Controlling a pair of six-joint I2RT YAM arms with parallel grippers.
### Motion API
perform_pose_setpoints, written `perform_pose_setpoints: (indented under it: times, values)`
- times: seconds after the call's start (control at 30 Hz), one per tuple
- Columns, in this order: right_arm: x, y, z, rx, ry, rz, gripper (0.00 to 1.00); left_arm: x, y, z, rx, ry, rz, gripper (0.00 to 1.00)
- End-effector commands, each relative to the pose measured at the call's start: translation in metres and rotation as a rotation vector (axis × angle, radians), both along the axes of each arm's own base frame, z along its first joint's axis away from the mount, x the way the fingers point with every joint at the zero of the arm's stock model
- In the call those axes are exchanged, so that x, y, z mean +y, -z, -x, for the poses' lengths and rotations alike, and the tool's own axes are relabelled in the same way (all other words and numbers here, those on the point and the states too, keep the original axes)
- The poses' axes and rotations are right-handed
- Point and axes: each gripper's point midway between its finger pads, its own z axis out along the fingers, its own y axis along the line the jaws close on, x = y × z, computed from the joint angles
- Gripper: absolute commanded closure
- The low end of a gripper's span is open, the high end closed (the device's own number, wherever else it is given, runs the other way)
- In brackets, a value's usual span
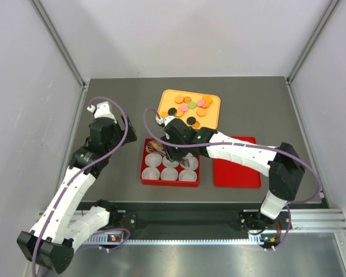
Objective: Pack the cookies
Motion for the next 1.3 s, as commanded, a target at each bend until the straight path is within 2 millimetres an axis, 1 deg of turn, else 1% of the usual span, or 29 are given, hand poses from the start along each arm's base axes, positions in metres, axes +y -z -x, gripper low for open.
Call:
perform_pose_setpoints:
  times: [0.0,0.03,0.1,0.13,0.17,0.33,0.43,0.47,0.5,0.6,0.63,0.73,0.77,0.8,0.83,0.9,0.93,1.0,1.03,1.1,1.13,1.17,1.2,1.27]
  values:
    - [0.019,-0.034,-0.013,-0.082,0.019,-0.089,0.63,0.000,-0.001,0.000,-0.017,0.013,0.001,0.02]
    - [0.019,-0.036,-0.012,-0.082,0.020,-0.092,0.60,-0.001,-0.001,0.000,-0.016,0.016,0.003,0.02]
    - [0.018,-0.035,-0.013,-0.086,0.020,-0.086,0.59,-0.002,0.002,0.000,-0.009,0.023,0.004,0.02]
    - [0.018,-0.036,-0.014,-0.088,0.020,-0.086,0.56,-0.003,0.001,-0.001,-0.013,0.024,0.006,0.02]
    - [0.018,-0.035,-0.013,-0.089,0.019,-0.084,0.55,-0.003,0.001,0.000,-0.012,0.027,0.007,0.02]
    - [0.017,-0.039,-0.012,-0.088,0.013,-0.089,0.54,-0.003,0.001,-0.001,-0.016,0.030,0.007,0.02]
    - [0.016,-0.046,-0.009,-0.090,0.010,-0.107,0.55,-0.003,0.001,-0.001,-0.017,0.030,0.007,0.02]
    - [0.015,-0.053,-0.008,-0.095,0.010,-0.123,0.55,-0.003,0.000,-0.001,-0.020,0.030,0.008,0.02]
    - [0.012,-0.056,-0.007,-0.098,0.013,-0.127,0.55,-0.003,-0.001,0.000,-0.023,0.031,0.010,0.02]
    - [0.007,-0.076,-0.002,-0.117,0.007,-0.161,0.56,-0.003,-0.004,0.000,-0.031,0.031,0.013,0.02]
    - [0.003,-0.088,0.000,-0.130,0.006,-0.182,0.56,-0.003,-0.005,-0.001,-0.033,0.031,0.014,0.02]
    - [-0.009,-0.103,0.001,-0.159,0.020,-0.189,0.55,-0.005,-0.006,-0.001,-0.036,0.037,0.020,0.02]
    - [-0.015,-0.104,-0.002,-0.166,0.028,-0.176,0.55,-0.005,-0.006,-0.002,-0.038,0.035,0.020,0.02]
    - [-0.021,-0.104,-0.005,-0.176,0.045,-0.167,0.55,-0.005,-0.007,-0.001,-0.039,0.036,0.023,0.02]
    - [-0.032,-0.104,-0.014,-0.179,0.076,-0.162,0.55,-0.005,-0.007,-0.002,-0.040,0.037,0.025,0.02]
    - [-0.045,-0.102,-0.023,-0.169,0.105,-0.160,0.55,-0.006,-0.006,-0.002,-0.041,0.041,0.028,0.02]
    - [-0.060,-0.100,-0.037,-0.175,0.151,-0.150,0.55,-0.007,-0.005,-0.002,-0.039,0.043,0.030,0.02]
    - [-0.077,-0.097,-0.052,-0.184,0.204,-0.132,0.55,-0.007,-0.003,-0.002,-0.035,0.046,0.030,0.02]
    - [-0.091,-0.092,-0.066,-0.186,0.248,-0.117,0.55,-0.007,-0.001,-0.002,-0.030,0.047,0.030,0.02]
    - [-0.104,-0.087,-0.080,-0.193,0.288,-0.094,0.55,-0.009,0.001,-0.001,-0.026,0.055,0.034,0.02]
    - [-0.112,-0.080,-0.091,-0.192,0.315,-0.068,0.55,-0.009,0.003,-0.001,-0.021,0.058,0.034,0.02]
    - [-0.116,-0.076,-0.096,-0.192,0.329,-0.049,0.56,-0.009,0.004,0.000,-0.021,0.060,0.036,0.02]
    - [-0.119,-0.073,-0.101,-0.195,0.342,-0.037,0.56,-0.009,0.004,0.000,-0.021,0.061,0.034,0.02]
    - [-0.122,-0.060,-0.113,-0.186,0.360,0.004,0.56,-0.009,0.006,0.001,-0.016,0.061,0.032,0.02]
